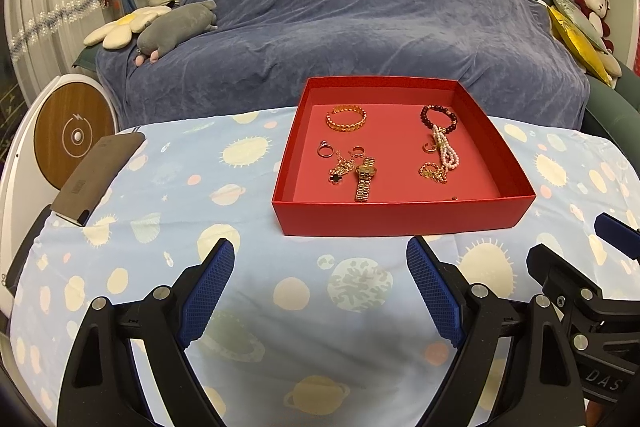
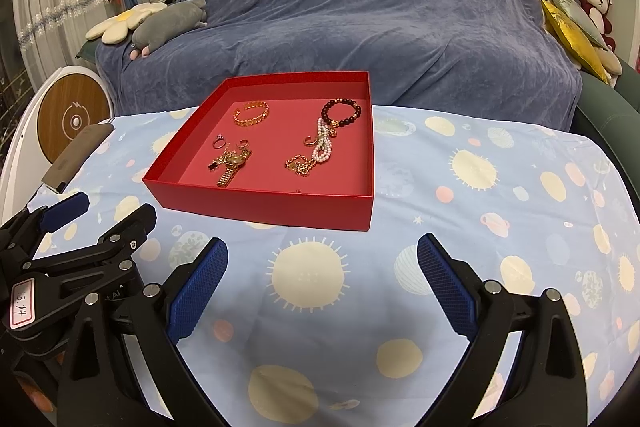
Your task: Organize jewelry
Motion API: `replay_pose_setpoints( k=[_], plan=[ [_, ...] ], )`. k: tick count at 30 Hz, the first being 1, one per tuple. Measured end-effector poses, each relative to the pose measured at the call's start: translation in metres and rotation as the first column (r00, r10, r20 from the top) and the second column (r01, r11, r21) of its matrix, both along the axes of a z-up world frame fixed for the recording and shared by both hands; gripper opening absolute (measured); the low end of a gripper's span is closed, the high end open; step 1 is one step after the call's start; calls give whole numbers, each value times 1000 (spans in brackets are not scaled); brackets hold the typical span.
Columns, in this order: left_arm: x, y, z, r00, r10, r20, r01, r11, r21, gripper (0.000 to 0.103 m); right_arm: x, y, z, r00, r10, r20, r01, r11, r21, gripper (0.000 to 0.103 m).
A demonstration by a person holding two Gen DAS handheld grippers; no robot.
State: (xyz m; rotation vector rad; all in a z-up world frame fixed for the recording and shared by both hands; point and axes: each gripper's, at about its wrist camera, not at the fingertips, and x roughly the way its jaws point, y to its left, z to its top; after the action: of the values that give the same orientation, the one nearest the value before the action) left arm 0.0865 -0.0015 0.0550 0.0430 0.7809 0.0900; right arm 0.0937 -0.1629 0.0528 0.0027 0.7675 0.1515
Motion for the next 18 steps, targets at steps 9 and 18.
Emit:
replay_pose_setpoints(
  k=[9, 18],
  plan=[
    [1, 3, -2, 1000, 5, -11, -6, 1000, -23, 85, -2, 0, -1, 1000, 0, 3, 0, 1000, -1, 93],
    [2, 3, -2, 1000, -3, -4, 3, 1000, -21, 85, -3, 0, -2, 1000, -6, 6, 6, 1000, 1, 96]
  ],
)
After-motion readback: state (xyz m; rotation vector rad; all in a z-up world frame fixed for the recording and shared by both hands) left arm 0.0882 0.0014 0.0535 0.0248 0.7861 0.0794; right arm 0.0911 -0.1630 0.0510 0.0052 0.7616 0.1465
